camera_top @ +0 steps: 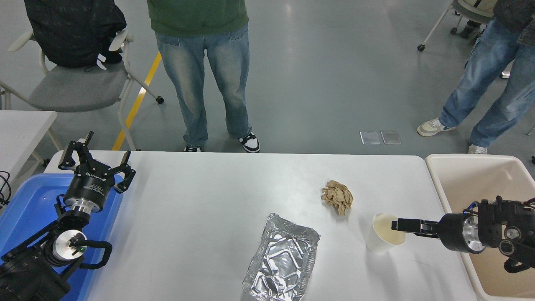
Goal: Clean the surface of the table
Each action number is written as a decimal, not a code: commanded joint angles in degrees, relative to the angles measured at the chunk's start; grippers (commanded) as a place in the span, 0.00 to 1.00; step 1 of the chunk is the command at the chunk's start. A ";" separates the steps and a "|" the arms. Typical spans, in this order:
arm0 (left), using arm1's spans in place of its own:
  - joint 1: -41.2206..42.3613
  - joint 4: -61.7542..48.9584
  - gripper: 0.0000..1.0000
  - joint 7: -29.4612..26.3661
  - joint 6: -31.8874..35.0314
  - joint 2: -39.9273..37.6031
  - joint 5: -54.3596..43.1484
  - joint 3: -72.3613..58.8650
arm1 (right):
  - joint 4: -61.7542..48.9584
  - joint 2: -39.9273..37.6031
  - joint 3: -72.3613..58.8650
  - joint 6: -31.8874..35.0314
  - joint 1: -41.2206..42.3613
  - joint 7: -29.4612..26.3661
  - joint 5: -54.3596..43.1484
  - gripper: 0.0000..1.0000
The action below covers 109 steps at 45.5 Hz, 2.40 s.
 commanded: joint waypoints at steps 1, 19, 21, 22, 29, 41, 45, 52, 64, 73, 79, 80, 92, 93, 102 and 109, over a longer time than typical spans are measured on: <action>0.08 0.00 0.99 0.02 0.00 0.07 0.00 0.00 | -1.15 0.76 -0.60 -0.67 -0.16 0.11 -1.37 0.92; 0.08 0.00 0.99 0.02 0.00 0.07 0.00 0.00 | -1.32 1.02 -2.62 -0.58 0.46 0.20 -1.46 0.39; 0.08 0.00 0.99 0.02 0.00 -0.01 0.00 0.00 | -1.32 1.02 -3.23 -0.58 0.81 0.20 -1.46 0.33; -0.01 0.00 0.99 0.02 0.00 -0.01 0.00 0.00 | -1.32 1.02 -3.32 -0.58 0.90 0.20 -1.46 0.29; -0.01 0.00 0.99 0.02 0.00 -0.01 0.00 0.00 | -1.24 1.02 -3.32 -0.58 1.16 0.28 -1.46 0.11; -0.01 0.00 0.99 0.02 0.00 -0.01 0.00 0.00 | -0.80 0.15 -3.59 -0.58 3.18 1.60 -4.98 0.00; -0.01 0.00 0.99 0.02 0.00 -0.01 0.00 0.00 | -0.71 -1.00 -3.59 -0.41 4.23 1.60 -5.15 0.00; -0.01 0.00 0.99 -0.06 0.00 0.07 0.00 0.00 | 0.17 -3.28 -3.59 0.12 6.69 2.65 -5.07 0.00; -0.01 0.00 0.99 0.02 0.00 -0.01 0.00 0.00 | 1.84 -6.53 -3.59 1.44 7.49 2.92 -5.15 0.00; -0.01 0.00 0.99 -0.06 0.00 -0.01 0.00 0.00 | 5.79 -12.77 -3.41 1.88 8.98 4.85 -5.15 0.00; 0.08 0.00 0.99 0.02 0.00 0.07 0.00 0.00 | 8.34 -16.99 -3.15 1.88 9.60 5.03 -5.24 0.00; 0.08 0.00 0.99 0.02 0.00 0.07 0.00 0.00 | 8.87 -17.69 -2.97 1.79 9.68 5.03 -5.33 0.00; -0.01 0.00 0.99 -0.06 0.00 -0.01 0.00 0.00 | 12.21 -25.60 -1.92 1.44 14.34 6.26 -7.26 0.00; 0.08 0.00 0.99 -0.06 0.00 -0.01 0.00 0.00 | 12.30 -26.22 -1.92 1.44 14.60 6.52 -7.26 0.00; 0.08 0.00 0.99 0.02 0.00 0.07 0.00 0.00 | 12.30 -31.05 -1.92 1.44 16.89 9.51 -7.35 0.00; 0.08 0.00 0.99 -0.06 0.00 -0.01 0.00 0.00 | 12.04 -33.17 -2.00 1.53 17.16 10.65 -7.35 0.00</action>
